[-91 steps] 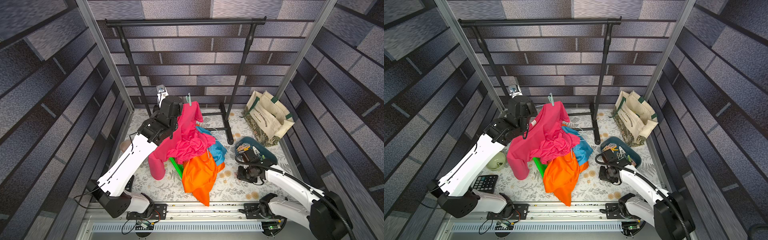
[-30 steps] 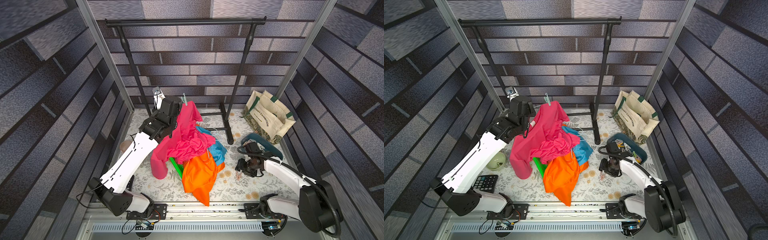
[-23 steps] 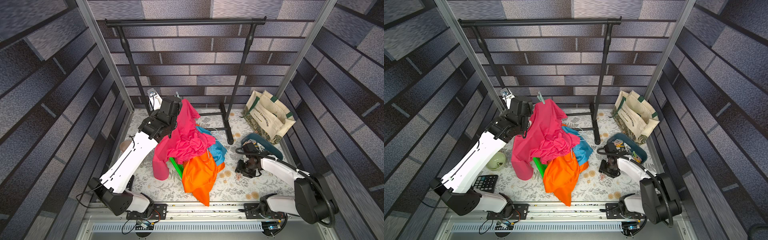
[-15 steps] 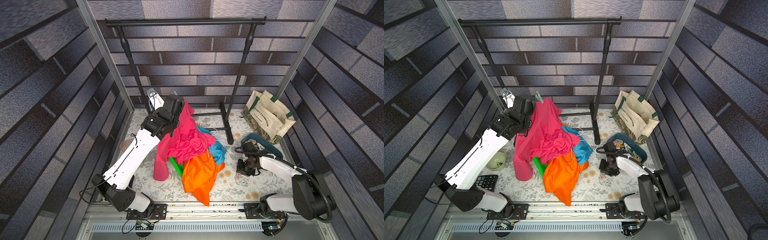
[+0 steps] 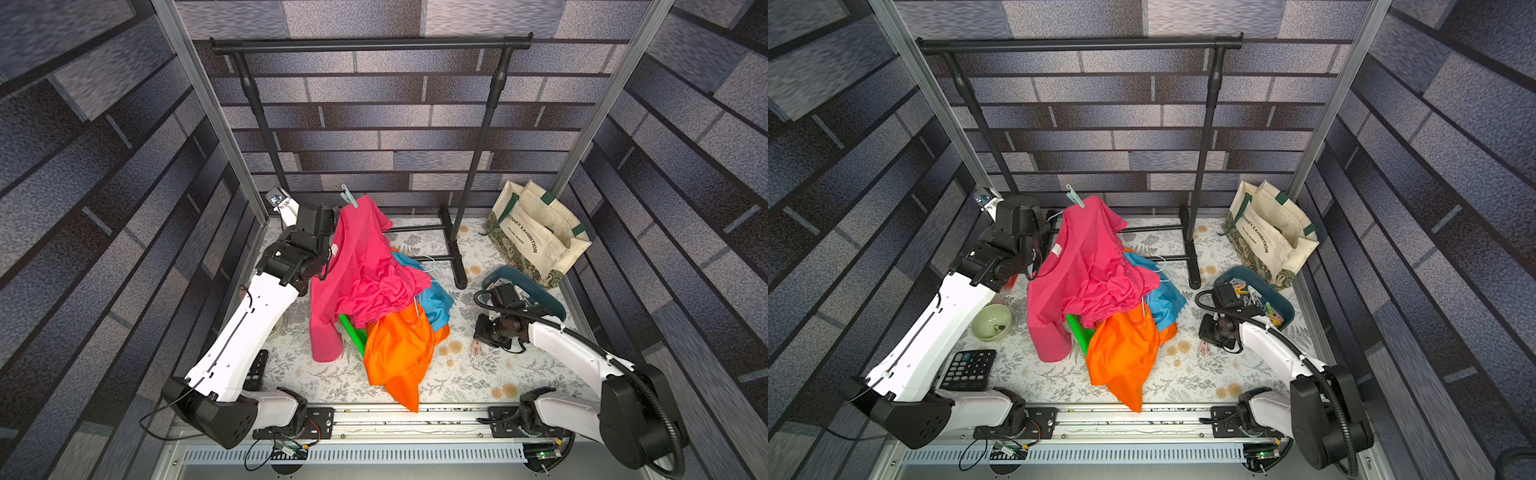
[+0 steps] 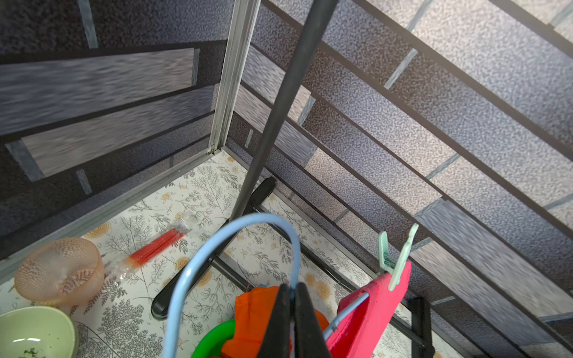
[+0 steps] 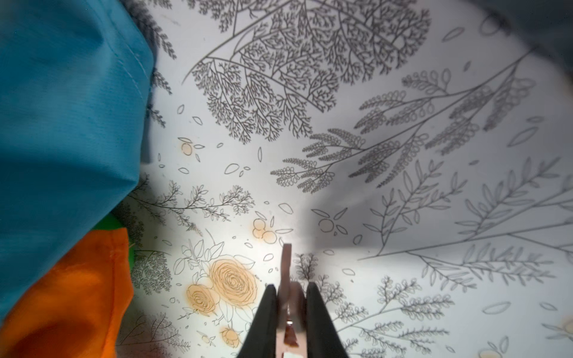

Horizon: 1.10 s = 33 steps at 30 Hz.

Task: Use clothespins to secure the t-shirt on both sides of the hanger
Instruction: Pick up the hanger from the basket, then clamp the T-shirt on the hanger.

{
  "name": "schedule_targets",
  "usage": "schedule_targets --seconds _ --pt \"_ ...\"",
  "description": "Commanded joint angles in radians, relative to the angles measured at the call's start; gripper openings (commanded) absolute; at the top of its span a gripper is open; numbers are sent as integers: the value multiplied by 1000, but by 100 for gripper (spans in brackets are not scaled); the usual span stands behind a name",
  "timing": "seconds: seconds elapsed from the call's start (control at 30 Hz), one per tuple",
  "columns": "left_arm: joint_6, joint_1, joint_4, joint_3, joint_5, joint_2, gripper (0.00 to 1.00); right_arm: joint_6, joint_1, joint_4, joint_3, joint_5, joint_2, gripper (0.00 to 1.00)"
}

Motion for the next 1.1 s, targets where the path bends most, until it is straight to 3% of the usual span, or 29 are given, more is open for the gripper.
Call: schedule_targets --seconds 0.0,0.1,0.23,0.3,0.37,0.5,0.67,0.87,1.07 --pt "-82 48 -19 22 165 -3 0 -4 7 -38 5 19 -31 9" --pt "-44 57 -11 44 254 23 0 -1 7 -46 4 22 -53 7" --pt "-4 40 -12 79 265 49 0 0 17 -51 8 26 -115 2" --pt "-10 23 -68 120 209 73 0 -1 43 -59 28 59 -167 0" --pt "-52 -13 -166 178 82 105 0 -4 84 -61 66 104 -224 0" --pt "-191 -85 -382 308 -111 178 0 15 170 -25 151 181 -314 0" --pt "-324 -143 -578 484 -198 286 0 16 320 85 259 293 -341 0" --pt "-416 -203 -773 696 -289 421 0 -37 569 346 340 455 -300 0" --pt "-554 -224 -1079 1040 -308 621 0 -145 787 613 395 584 -186 0"
